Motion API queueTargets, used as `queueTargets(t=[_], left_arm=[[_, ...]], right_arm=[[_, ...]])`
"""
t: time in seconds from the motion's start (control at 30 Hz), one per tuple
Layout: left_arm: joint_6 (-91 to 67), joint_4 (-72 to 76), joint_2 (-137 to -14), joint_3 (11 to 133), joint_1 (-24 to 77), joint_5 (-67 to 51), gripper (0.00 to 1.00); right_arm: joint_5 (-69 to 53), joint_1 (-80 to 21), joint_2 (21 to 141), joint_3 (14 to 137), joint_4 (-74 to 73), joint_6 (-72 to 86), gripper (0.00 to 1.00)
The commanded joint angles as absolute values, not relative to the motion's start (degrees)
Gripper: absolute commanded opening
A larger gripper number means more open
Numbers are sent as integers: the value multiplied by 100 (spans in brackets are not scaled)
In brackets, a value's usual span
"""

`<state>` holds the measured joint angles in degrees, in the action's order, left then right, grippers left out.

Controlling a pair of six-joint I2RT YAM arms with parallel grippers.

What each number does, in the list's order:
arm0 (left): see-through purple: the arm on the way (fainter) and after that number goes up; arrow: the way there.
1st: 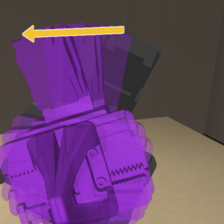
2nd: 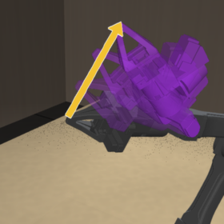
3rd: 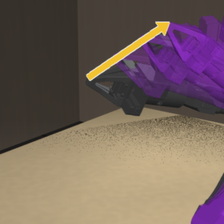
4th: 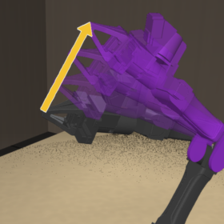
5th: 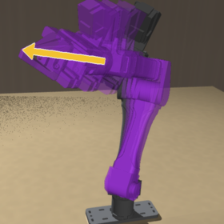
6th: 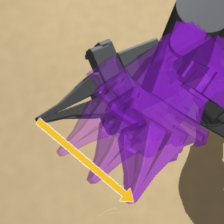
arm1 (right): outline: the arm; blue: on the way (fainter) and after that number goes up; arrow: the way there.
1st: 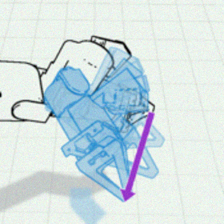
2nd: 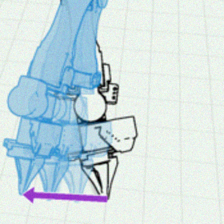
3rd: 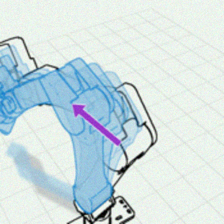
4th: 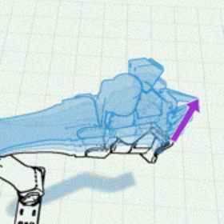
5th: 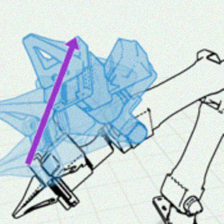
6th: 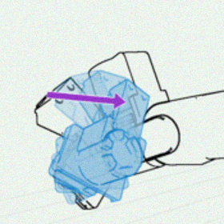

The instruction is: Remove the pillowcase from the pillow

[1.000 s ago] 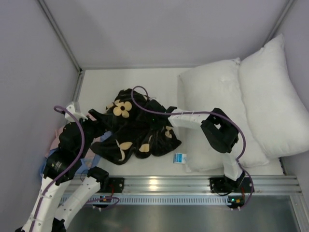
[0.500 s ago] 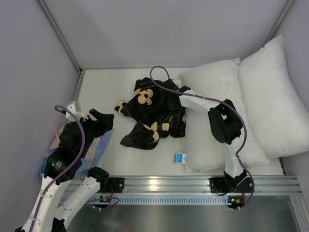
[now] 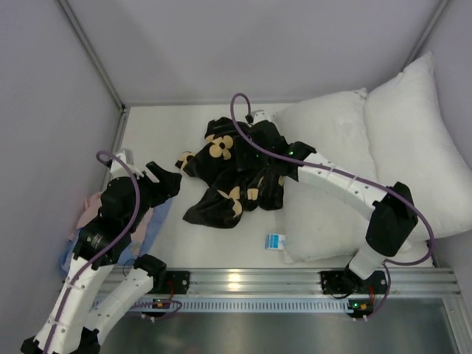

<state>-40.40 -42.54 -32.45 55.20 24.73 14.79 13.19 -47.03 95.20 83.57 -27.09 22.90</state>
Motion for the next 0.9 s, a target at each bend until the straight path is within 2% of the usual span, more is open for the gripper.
queueTargets(t=[0.0, 0.1, 0.33, 0.4, 0.6, 0.77, 0.83, 0.87], left_arm=[[-4034, -4104, -3673, 5484, 2478, 1248, 80], [-4069, -4043, -4033, 5476, 2479, 1020, 82], [-4122, -3463, -4814, 5203, 2479, 133, 87], [-4070, -3349, -5035, 5203, 2479, -333, 93], [-4261, -2866, -5581, 4870, 2522, -1185, 99], [-4876, -1540, -5467, 4079, 2628, -1906, 99], [-5027, -1110, -5519, 3789, 2689, -2178, 99], [-5123, -1012, -5546, 3727, 2742, -2249, 99]], right_arm=[[1695, -4702, 9203, 7964, -2505, 2066, 84], [2099, -4702, 9079, 7657, -2470, 1847, 90], [3619, -4720, 8747, 6936, -2487, 1371, 89], [4032, -4729, 8500, 6611, -2479, 1406, 89], [3623, -4737, 7253, 5477, -1917, 967, 91], [3235, -4694, 6487, 4853, -2037, 1632, 92], [3296, -4685, 6416, 4790, -2249, 1932, 94], [3244, -4685, 6364, 4660, -2302, 2047, 99]])
